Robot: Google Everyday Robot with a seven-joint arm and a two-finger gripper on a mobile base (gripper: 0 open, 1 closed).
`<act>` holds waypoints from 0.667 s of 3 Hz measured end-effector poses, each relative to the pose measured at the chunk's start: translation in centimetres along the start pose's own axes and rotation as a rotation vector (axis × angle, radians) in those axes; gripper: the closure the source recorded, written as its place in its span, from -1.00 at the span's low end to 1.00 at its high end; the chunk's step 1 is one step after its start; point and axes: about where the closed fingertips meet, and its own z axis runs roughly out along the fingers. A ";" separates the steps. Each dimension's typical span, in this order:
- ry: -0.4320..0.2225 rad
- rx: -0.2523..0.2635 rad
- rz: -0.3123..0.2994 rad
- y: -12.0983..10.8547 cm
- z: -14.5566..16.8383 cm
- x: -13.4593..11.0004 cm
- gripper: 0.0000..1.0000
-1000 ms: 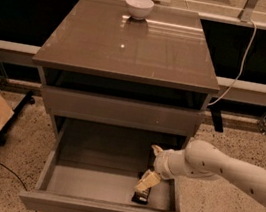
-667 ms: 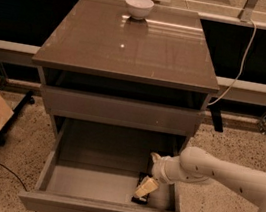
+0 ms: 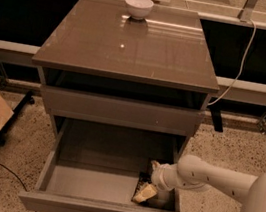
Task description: Pick rxbar chocolate from middle drawer and place on counter
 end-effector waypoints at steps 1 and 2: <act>0.011 -0.021 0.048 0.0 2.2 2.1 -1.00; 0.021 -0.045 0.097 0.5 3.5 3.7 -0.66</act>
Offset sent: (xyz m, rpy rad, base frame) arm -0.0167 -0.0124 -0.0713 0.0245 0.1519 -0.0864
